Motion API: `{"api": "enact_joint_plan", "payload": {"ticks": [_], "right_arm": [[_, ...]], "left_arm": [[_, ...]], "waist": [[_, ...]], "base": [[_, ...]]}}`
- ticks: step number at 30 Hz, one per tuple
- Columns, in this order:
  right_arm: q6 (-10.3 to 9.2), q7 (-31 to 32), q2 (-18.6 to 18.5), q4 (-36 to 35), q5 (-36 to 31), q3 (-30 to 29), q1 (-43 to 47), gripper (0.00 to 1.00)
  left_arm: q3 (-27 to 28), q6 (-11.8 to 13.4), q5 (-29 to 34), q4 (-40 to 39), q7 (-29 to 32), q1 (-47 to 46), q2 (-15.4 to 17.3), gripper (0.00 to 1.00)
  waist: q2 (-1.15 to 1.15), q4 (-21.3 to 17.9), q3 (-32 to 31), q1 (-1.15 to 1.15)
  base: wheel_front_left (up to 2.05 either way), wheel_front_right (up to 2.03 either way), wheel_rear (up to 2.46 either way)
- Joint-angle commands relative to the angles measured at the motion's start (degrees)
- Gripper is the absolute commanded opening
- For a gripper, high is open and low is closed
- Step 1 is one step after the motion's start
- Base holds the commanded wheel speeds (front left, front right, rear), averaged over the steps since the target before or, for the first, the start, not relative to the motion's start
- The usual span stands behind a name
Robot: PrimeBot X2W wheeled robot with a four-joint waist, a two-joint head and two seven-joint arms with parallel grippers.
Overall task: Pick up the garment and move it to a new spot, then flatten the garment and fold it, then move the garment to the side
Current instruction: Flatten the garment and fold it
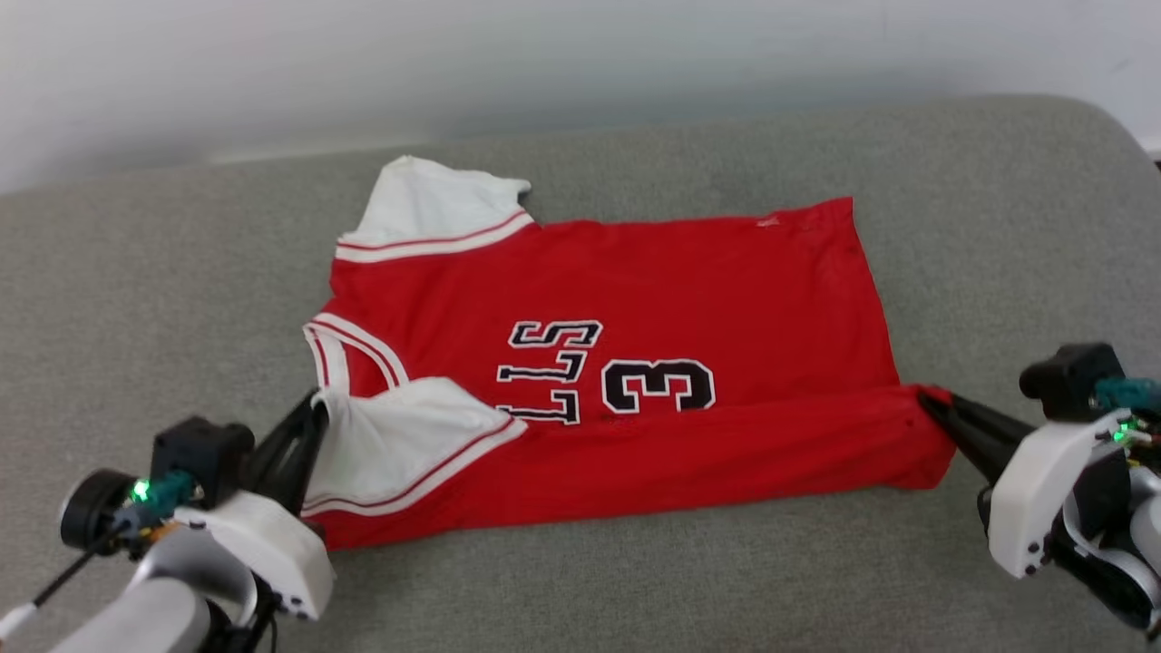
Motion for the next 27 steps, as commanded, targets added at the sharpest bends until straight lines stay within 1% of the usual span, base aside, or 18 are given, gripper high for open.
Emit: {"api": "enact_joint_plan", "payload": {"ticks": [1,4,10,11,17,22,23,24,25,27], "right_arm": [[-0.04,1.03,1.11,0.45,-0.80,-0.37,-2.59,0.00],[-0.04,2.15,2.41,1.53,-1.30,-0.14,-5.11,0.00],[-0.04,2.55,4.54,5.98,-1.48,1.22,-9.47,0.00],[-0.04,2.55,4.54,5.98,-1.48,1.22,-9.47,0.00],[-0.04,3.60,5.53,11.12,-0.77,5.53,-11.52,0.00],[-0.03,2.38,5.70,12.91,0.76,7.89,-11.93,0.00],[-0.03,1.71,5.52,13.04,0.96,8.04,-12.05,0.03],[-0.04,0.89,5.35,13.13,1.02,8.02,-12.14,0.26],[-0.04,0.16,5.12,13.17,0.99,8.04,-12.13,1.00],[-0.03,-1.19,4.68,13.02,1.14,7.87,-11.76,1.00]], "left_arm": [[0.46,-0.83,0.68,1.44,0.72,-3.16,-0.13,0.00],[0.78,-1.98,0.72,4.29,1.26,-6.31,-0.63,0.00],[0.31,-4.61,0.99,11.63,1.92,-11.17,-2.62,0.00],[0.31,-4.61,0.99,11.63,1.92,-11.17,-2.62,0.00],[-2.06,-8.50,0.33,20.17,3.97,-13.53,-5.25,0.00],[-2.88,-10.97,-0.71,25.50,3.29,-14.10,-7.37,0.00],[-2.95,-11.37,-0.92,26.16,3.39,-14.18,-7.50,0.00],[-3.08,-11.49,-0.83,26.76,3.64,-14.32,-7.43,0.41],[-3.02,-11.52,-0.44,26.84,3.40,-14.74,-7.26,1.00],[-2.48,-11.98,-1.25,26.67,3.14,-15.11,-7.39,1.00]], "waist": [[0.00,-0.92,3.61,0.00],[0.00,-1.29,6.56,0.00],[0.00,-1.26,11.34,0.00],[0.00,-1.26,11.34,0.00],[0.00,-1.39,12.52,0.00],[0.00,-1.43,10.82,0.00],[0.00,-1.36,10.28,0.00],[0.00,-1.27,9.69,0.00],[0.00,-1.12,9.10,0.00],[0.00,-0.76,7.87,0.00]], "base": [[0.00,0.00,0.00],[0.00,0.00,0.00],[0.00,0.00,0.00],[0.00,0.00,0.00],[0.00,0.00,0.00],[0.00,0.00,0.00],[0.00,0.00,0.00],[0.00,0.00,0.00],[0.00,0.00,0.00],[0.00,0.00,0.00]]}}
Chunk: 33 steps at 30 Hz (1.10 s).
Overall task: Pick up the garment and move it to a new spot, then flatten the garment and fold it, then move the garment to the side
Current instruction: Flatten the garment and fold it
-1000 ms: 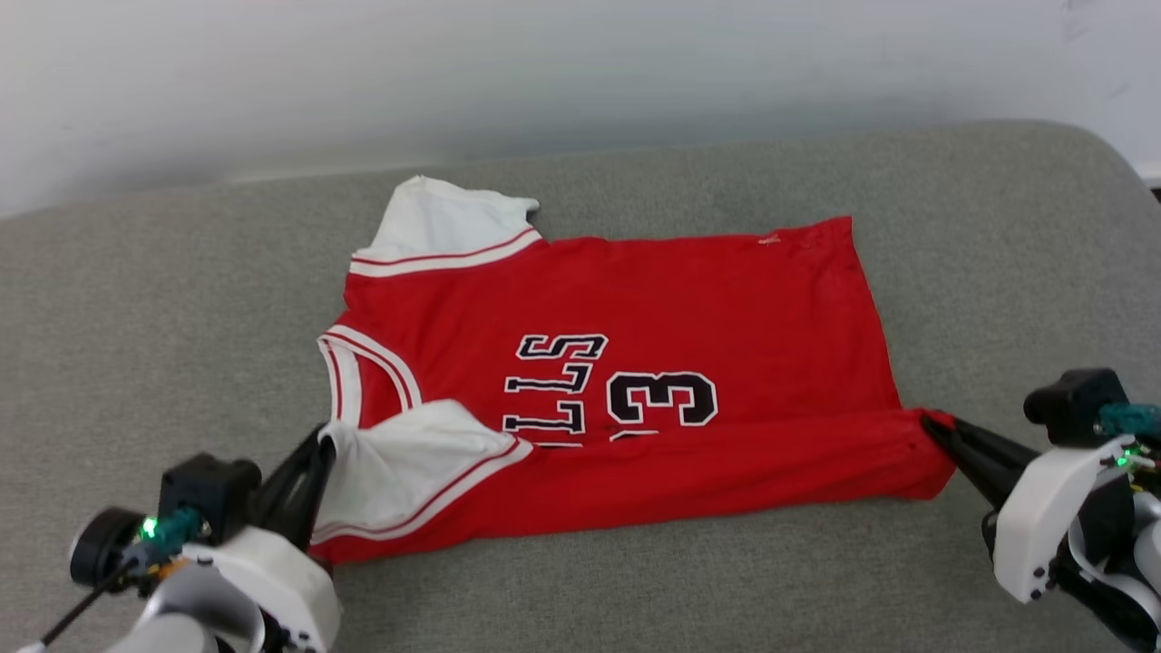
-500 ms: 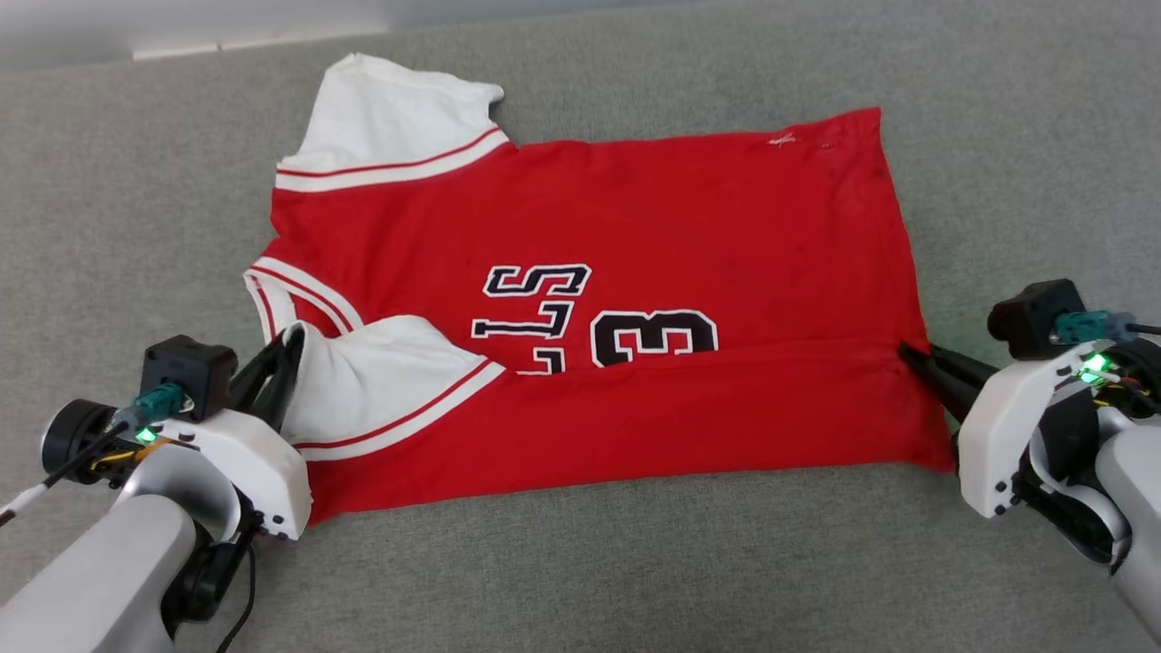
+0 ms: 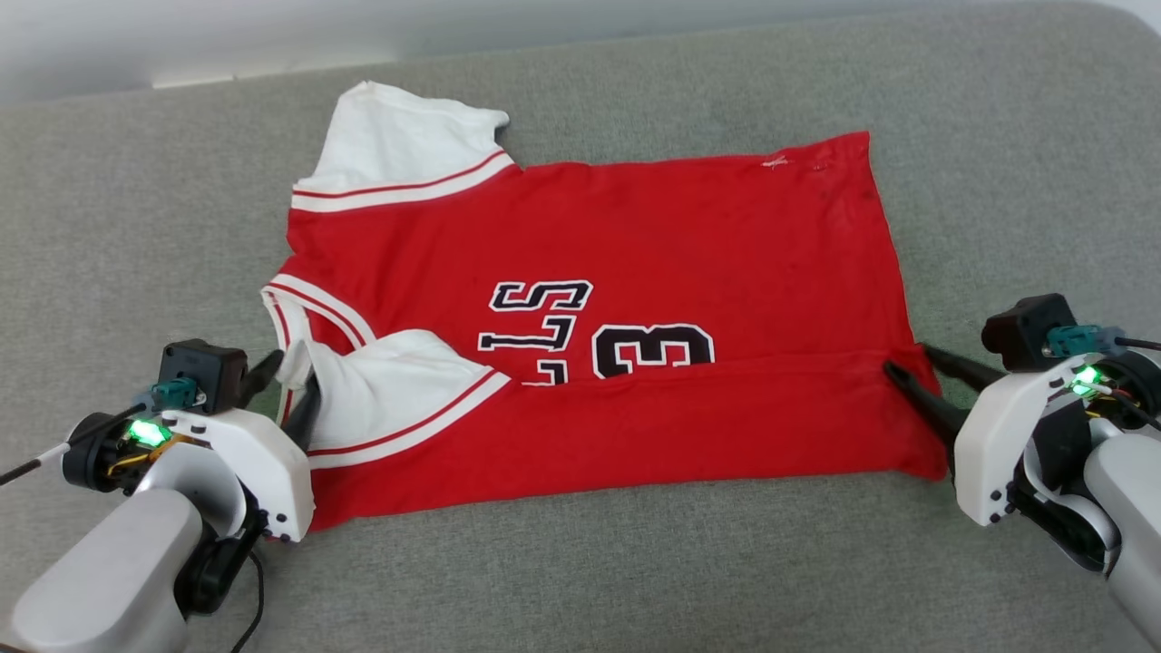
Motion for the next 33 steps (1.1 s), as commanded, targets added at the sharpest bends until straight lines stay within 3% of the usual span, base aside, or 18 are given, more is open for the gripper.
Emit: {"api": "enact_joint_plan", "payload": {"ticks": [1,9,16,22,26,33], "right_arm": [[-0.03,-0.89,-0.51,-0.10,0.42,-0.19,0.85,1.00],[-0.03,-2.30,-2.11,-2.36,-0.01,-1.51,2.51,1.00],[-0.03,-0.66,-1.51,-4.55,-0.86,-2.44,3.47,1.00],[-0.03,1.58,-1.66,-6.50,-0.97,-2.40,3.31,1.00],[-0.02,2.69,-1.33,-7.27,-0.98,-2.10,2.54,1.00],[-0.02,3.58,-0.41,-7.24,-0.57,-1.19,1.46,1.00]], "left_arm": [[0.00,-0.37,-0.33,-0.39,0.31,-0.39,0.31,1.00],[-0.34,-0.06,-0.79,-7.97,7.86,-2.71,5.13,1.00],[-2.08,-2.07,-5.53,-15.44,25.24,-5.28,10.67,1.00],[-4.02,-3.37,-12.70,-17.00,42.14,-7.69,13.06,1.00],[-5.57,-3.06,-15.30,-16.01,49.07,-7.65,13.40,1.00],[-8.28,-3.16,-16.31,-11.16,52.37,-4.77,12.21,1.00]], "waist": [[0.00,0.57,-1.65,-0.01],[0.00,1.40,-4.55,-0.01],[0.00,1.48,-5.47,-0.01],[0.00,1.13,-5.05,-0.01],[0.00,0.24,-4.12,-0.01],[0.00,-1.53,-2.56,-0.01]], "base": [[0.00,0.00,0.00],[0.00,0.00,0.00],[0.00,0.00,0.00],[0.00,0.00,0.00],[0.00,0.00,0.00],[0.00,0.00,0.00]]}}
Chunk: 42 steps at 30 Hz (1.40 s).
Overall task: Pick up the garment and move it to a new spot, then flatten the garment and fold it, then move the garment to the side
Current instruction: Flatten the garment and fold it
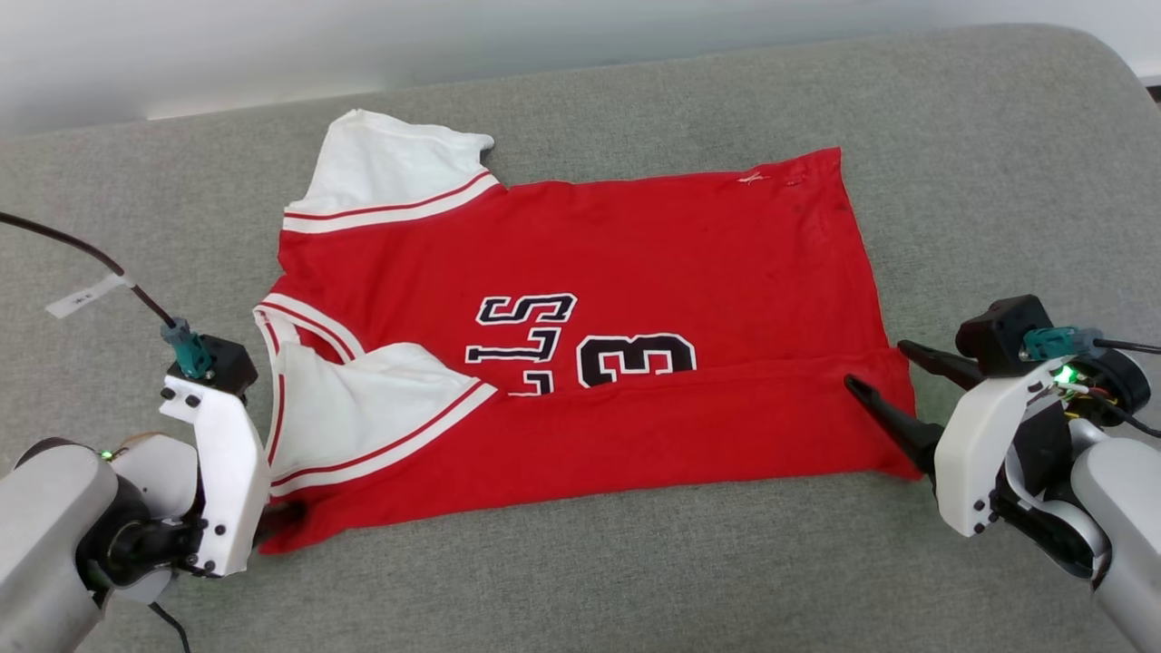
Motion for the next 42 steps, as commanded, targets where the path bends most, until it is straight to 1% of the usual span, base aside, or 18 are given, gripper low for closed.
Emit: {"api": "enact_joint_plan", "payload": {"ticks": [1,5,6,7,10,14,17,20,22,23,26,29,32,37,40,41,42], "right_arm": [[-0.03,0.08,0.41,0.15,0.13,0.33,-0.77,1.00],[-0.03,0.03,0.37,0.47,0.53,0.68,-1.50,1.00],[-0.04,0.01,0.24,0.41,0.56,0.72,-1.72,1.00],[-0.03,0.03,-0.07,0.31,0.54,0.81,-2.04,1.00],[-0.04,0.71,-1.28,-0.29,0.74,1.04,-3.85,1.00],[-0.04,5.62,-4.63,-2.73,2.27,3.16,-7.33,1.00],[-0.04,12.69,-8.12,-5.16,4.91,6.03,-10.16,1.00],[-0.04,21.56,-11.31,-7.64,8.88,9.96,-12.98,1.00],[-0.04,26.58,-12.79,-8.40,11.71,12.07,-14.63,1.00],[-0.04,28.47,-12.89,-8.28,13.13,12.94,-15.06,1.00],[-0.04,32.40,-12.54,-6.81,14.83,15.45,-16.03,1.00],[-0.03,32.88,-10.62,-3.77,16.37,16.87,-15.50,1.00],[-0.04,31.52,-8.23,-0.13,16.84,18.19,-14.09,1.00],[-0.02,28.19,-3.06,4.35,18.23,21.29,-10.48,1.00],[0.05,25.84,-1.32,5.87,18.36,22.91,-9.62,1.00],[0.05,24.73,-0.94,6.19,18.41,23.06,-9.68,0.70],[0.05,23.65,-0.81,6.48,18.62,23.10,-9.90,0.07]], "left_arm": [[-1.33,-0.38,0.40,1.80,0.53,1.50,-0.66,1.00],[-2.12,-1.77,-0.47,4.64,0.19,2.72,-2.11,1.00],[-2.22,-2.24,-0.54,5.07,-0.05,2.71,-2.41,0.40],[-2.18,-2.65,-0.60,5.37,-0.53,2.65,-2.78,0.00],[-2.10,-3.66,-0.25,5.67,-1.25,1.90,-3.23,0.00],[-1.45,-4.90,0.17,4.56,-2.09,0.56,-2.04,0.00],[-0.80,-5.39,0.53,2.82,-2.70,-0.42,-0.84,0.00],[-0.53,-5.55,1.21,0.77,-3.03,-1.14,0.28,0.00],[-0.31,-5.53,1.29,-0.61,-3.40,-1.36,0.40,0.00],[-0.16,-5.40,1.38,-1.32,-3.60,-1.47,0.39,0.00],[-0.14,-4.88,1.67,-3.01,-3.75,-1.68,0.14,0.00],[-0.41,-4.57,2.36,-4.40,-3.68,-2.33,-0.25,0.00],[-0.53,-4.36,2.92,-5.27,-3.69,-2.71,-0.38,0.00],[-0.48,-3.95,3.03,-5.81,-4.41,-2.06,-0.37,0.00],[-0.39,-3.62,2.66,-5.79,-4.93,-1.08,-0.20,0.00],[-0.33,-3.48,2.47,-5.77,-5.10,-0.80,-0.13,0.00],[-0.24,-3.43,2.38,-5.76,-5.39,-0.43,-0.07,0.00]], "waist": [[0.00,-0.55,0.51,0.00],[0.00,-0.87,0.66,0.00],[0.00,-0.86,0.55,0.00],[0.00,-0.80,0.38,0.00],[0.00,-0.55,-0.43,0.00],[0.00,-0.12,-1.71,0.00],[0.00,0.29,-2.33,0.00],[0.00,0.67,-2.41,0.00],[0.00,0.91,-2.07,0.00],[0.00,1.09,-1.81,0.00],[0.00,1.63,-0.82,0.00],[0.00,2.29,0.38,0.00],[0.00,2.72,1.33,0.00],[0.00,2.87,2.09,0.00],[0.00,2.61,2.08,0.00],[0.00,2.45,1.98,0.00],[0.00,2.27,1.81,0.00]], "base": [[0.00,0.00,0.00],[0.00,0.00,0.00],[0.00,0.00,0.00],[0.00,0.00,0.00],[0.00,0.00,0.00],[0.00,0.00,0.00],[0.00,0.00,0.00],[0.00,0.00,0.00],[0.00,0.00,0.00],[0.00,0.00,0.00],[0.00,0.00,0.00],[0.00,0.00,0.00],[0.00,0.00,0.00],[0.00,0.00,0.00],[0.00,0.00,0.00],[0.00,0.00,0.00],[0.00,0.00,0.00]]}}
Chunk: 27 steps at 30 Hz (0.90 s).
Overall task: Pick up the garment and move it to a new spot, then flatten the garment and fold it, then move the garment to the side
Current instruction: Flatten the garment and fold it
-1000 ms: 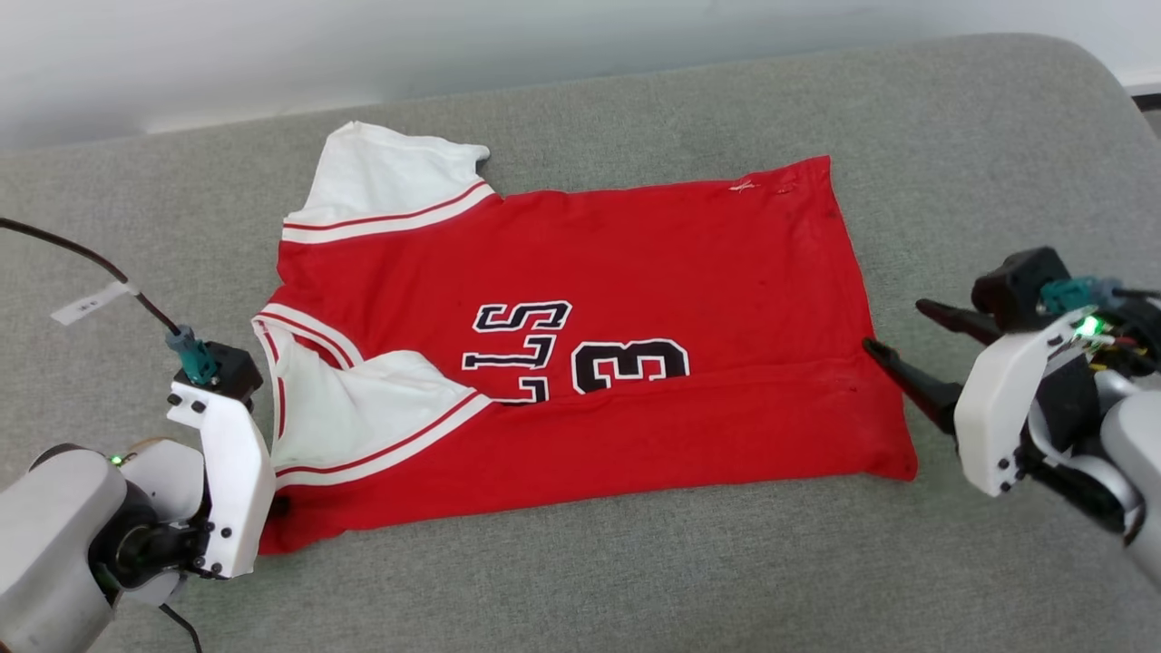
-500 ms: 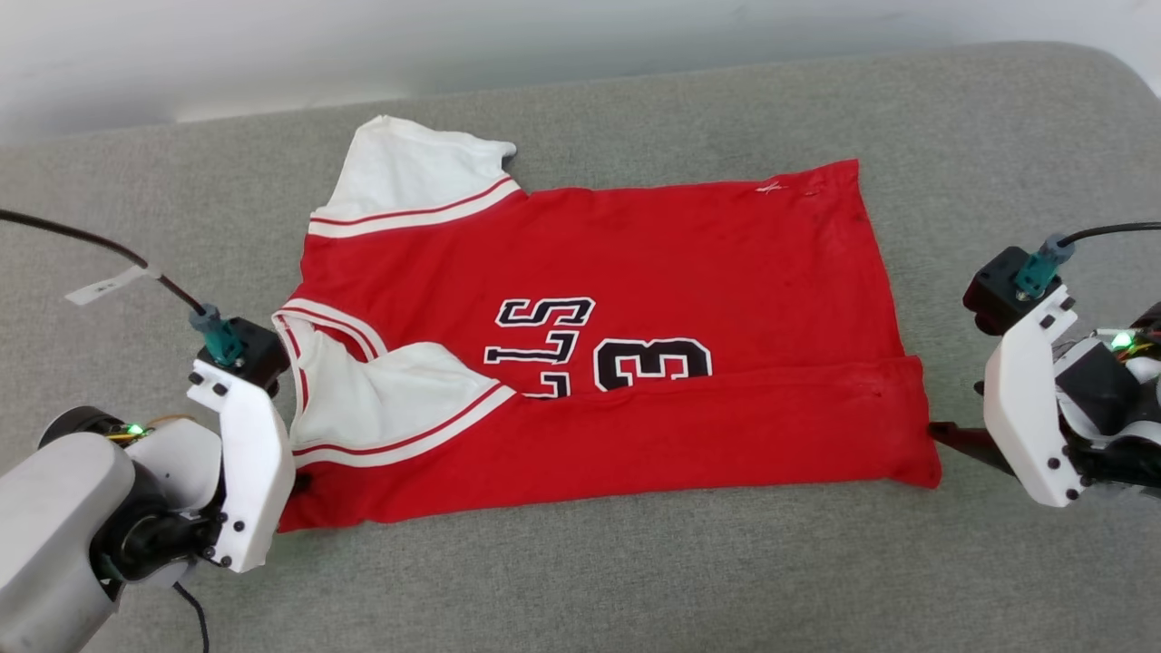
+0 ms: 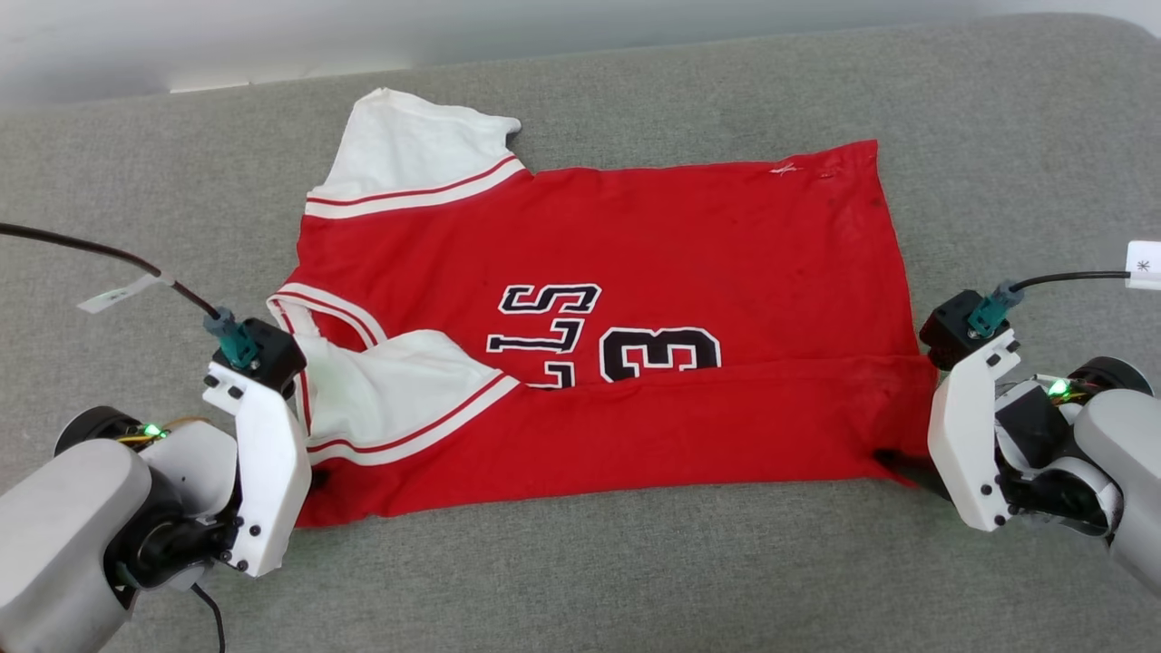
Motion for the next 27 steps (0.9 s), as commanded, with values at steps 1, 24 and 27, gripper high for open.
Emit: {"api": "enact_joint_plan", "payload": {"ticks": [1,24,27], "right_arm": [[0.17,-1.93,3.18,1.08,0.45,2.46,3.06,0.00],[0.08,-7.03,-14.92,-13.65,5.48,5.37,5.76,0.00],[0.08,-6.95,-14.73,-12.74,6.14,5.46,7.62,0.00]], "left_arm": [[0.24,0.36,-0.50,0.01,-0.70,1.35,0.19,0.00],[-0.62,3.54,-6.75,-9.56,-4.62,15.47,6.51,0.00],[-1.19,4.06,-6.60,-9.29,-5.40,16.75,6.00,0.00]], "waist": [[0.00,-0.46,-0.51,0.00],[0.00,-1.25,-9.17,0.00],[0.00,-1.23,-8.58,0.00]], "base": [[0.00,0.00,0.00],[0.00,0.00,0.00],[0.00,0.00,0.00]]}}
